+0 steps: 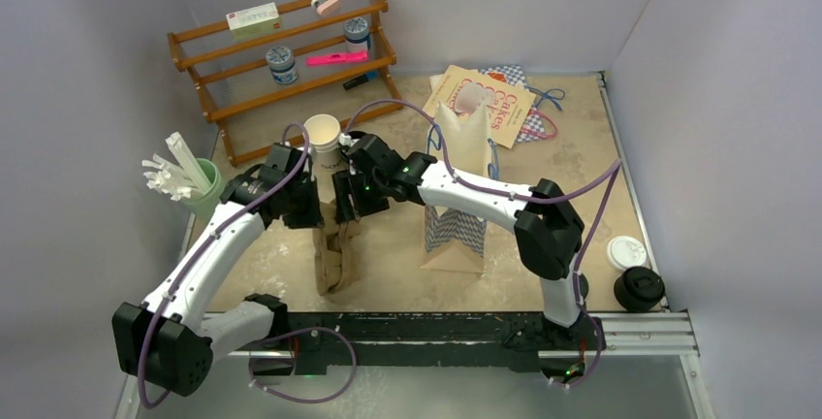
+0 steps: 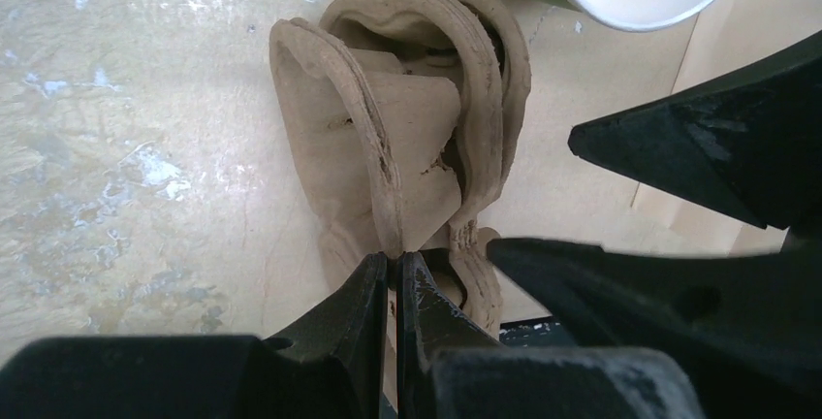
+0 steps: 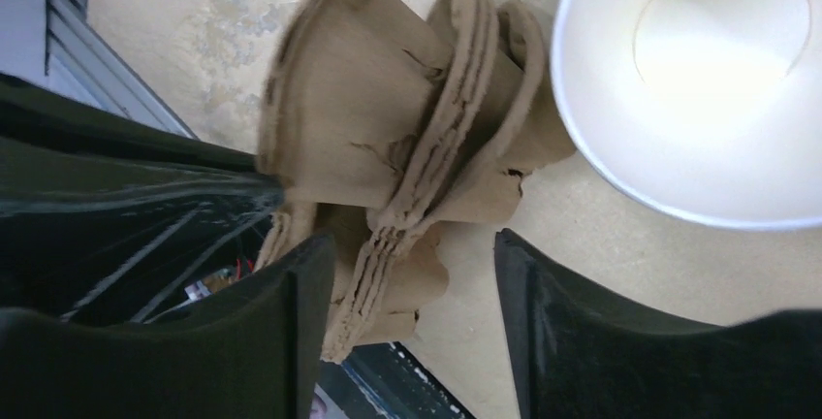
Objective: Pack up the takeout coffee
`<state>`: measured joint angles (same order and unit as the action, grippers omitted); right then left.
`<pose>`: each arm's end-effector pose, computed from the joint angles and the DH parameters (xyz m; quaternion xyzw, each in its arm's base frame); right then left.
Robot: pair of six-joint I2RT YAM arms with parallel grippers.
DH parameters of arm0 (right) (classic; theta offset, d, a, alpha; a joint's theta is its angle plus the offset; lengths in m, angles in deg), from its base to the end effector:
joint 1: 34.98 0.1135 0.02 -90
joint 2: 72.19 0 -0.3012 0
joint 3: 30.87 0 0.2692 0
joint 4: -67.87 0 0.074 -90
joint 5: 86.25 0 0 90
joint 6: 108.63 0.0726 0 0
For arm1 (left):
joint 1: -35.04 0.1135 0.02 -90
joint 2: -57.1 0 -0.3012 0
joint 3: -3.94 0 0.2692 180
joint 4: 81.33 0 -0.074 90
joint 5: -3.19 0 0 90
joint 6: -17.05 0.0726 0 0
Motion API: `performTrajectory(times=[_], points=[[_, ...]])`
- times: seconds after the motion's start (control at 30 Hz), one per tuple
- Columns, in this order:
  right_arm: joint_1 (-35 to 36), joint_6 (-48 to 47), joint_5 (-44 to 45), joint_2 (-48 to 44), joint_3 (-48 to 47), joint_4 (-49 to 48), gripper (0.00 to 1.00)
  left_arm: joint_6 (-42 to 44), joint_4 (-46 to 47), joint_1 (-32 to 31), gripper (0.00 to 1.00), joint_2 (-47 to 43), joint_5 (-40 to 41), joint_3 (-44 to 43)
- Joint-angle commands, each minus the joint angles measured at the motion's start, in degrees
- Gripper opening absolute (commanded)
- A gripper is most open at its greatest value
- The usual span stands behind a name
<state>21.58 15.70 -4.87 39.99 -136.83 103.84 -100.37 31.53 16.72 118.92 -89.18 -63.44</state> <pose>0.2716 0.4310 0.2653 -0.2056 0.8887 0.3361 0.2345 0.2036 -0.0706 0.2762 -0.0718 0.9665 -0.1139 0.2183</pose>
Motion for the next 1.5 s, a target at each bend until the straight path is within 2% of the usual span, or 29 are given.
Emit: performTrajectory(times=[0.0,0.13,0.27,0.43,0.6,0.8,1.03,1.13,1.27,1.4,1.47], points=[[-0.22,-1.53,-4.24,-1.98,1.31,-5.07,0.68,-0.7,3.36,0.4,0.0,0.81,-2.88,0.58],[-0.19,-1.56,-6.11,-3.17,4.19,-7.59,0.69,-0.67,3.9,0.4,0.0,1.35,-3.38,0.46],[-0.22,-1.51,-5.79,-2.05,3.24,-3.31,0.66,-1.17,5.25,0.4,0.03,1.59,-4.78,0.98],[-0.22,-0.25,-1.94,-0.96,2.46,0.87,0.54,-1.24,5.49,0.4,0.04,1.89,-4.76,0.82],[-0.85,0.96,2.89,-0.35,1.49,4.12,0.49,-1.23,5.22,0.44,0.17,1.86,-4.9,0.75],[-1.43,1.72,4.89,-0.07,1.7,6.52,0.44,-2.68,7.9,0.42,0.2,0.89,-7.9,3.49],[-2.0,1.24,-2.73,-4.15,6.83,-1.43,0.42,-3.4,8.3,0.4,0.2,0.62,-7.86,4.72],[-1.99,0.99,-5.59,-5.01,7.91,-3.81,0.46,-2.94,6.91,0.4,0.27,-1.12,-6.5,3.37],[-1.98,0.18,-5.71,-4.3,7.51,-4.28,0.47,-2.72,6.29,0.4,0.38,-4.11,-6.5,3.12],[-2.0,1.1,-5.88,-3.72,7.01,-5.48,0.46,-2.55,6.4,0.4,0.42,-5.46,-5.8,4.38],[-1.98,2.06,-5.95,-3.26,6.33,-5.2,0.42,-2.73,7.53,0.4,0.44,-5.27,-5.24,5.48]])
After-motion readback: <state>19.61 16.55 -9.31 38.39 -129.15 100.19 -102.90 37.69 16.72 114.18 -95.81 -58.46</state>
